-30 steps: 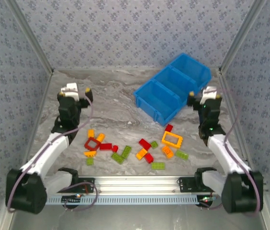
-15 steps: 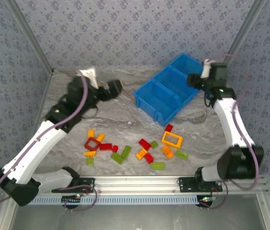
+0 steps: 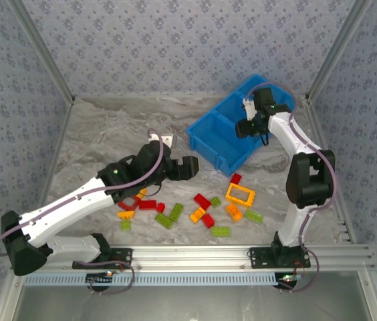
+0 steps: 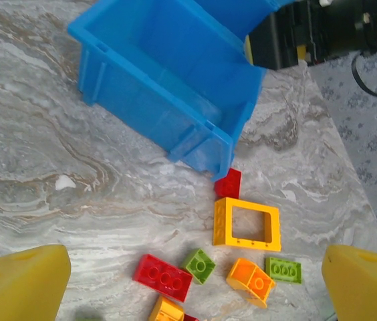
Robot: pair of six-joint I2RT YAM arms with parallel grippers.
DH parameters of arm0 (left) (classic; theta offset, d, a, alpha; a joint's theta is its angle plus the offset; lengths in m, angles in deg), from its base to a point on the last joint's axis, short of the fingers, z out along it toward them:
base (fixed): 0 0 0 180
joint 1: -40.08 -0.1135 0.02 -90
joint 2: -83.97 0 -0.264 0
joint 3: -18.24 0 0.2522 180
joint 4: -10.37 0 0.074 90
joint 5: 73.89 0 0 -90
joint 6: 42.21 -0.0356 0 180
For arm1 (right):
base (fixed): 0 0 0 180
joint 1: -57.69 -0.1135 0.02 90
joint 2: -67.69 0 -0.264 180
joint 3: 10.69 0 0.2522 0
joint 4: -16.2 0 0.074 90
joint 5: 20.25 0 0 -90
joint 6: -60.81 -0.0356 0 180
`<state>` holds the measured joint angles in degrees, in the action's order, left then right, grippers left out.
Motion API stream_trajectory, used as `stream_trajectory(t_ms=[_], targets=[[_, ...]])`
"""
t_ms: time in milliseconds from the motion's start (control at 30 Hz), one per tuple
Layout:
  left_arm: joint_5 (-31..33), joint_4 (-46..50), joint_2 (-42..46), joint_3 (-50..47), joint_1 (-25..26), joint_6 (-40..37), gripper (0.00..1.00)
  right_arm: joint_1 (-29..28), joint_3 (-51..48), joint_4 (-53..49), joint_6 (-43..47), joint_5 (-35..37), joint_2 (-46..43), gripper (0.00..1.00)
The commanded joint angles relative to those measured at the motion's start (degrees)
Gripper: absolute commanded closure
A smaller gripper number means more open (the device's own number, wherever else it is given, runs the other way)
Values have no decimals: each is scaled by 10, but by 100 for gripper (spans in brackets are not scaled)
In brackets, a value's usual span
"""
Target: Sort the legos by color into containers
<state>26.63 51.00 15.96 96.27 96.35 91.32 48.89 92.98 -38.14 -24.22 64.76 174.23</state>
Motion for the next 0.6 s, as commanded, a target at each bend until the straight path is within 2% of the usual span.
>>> stream_trajectory(t_ms=[0, 200, 433, 567], targets=[[15, -6, -3, 0, 11, 13, 4, -6, 19, -36, 10, 11, 25, 44], [21, 6, 6, 0, 19, 16, 5, -12, 43, -42, 15, 12, 52, 52], [52, 37, 33, -9, 20, 14, 6, -39, 104, -58, 4, 20, 91, 76], [79, 57, 57, -17, 20, 13, 5, -72, 155, -77, -38, 31, 121, 84]])
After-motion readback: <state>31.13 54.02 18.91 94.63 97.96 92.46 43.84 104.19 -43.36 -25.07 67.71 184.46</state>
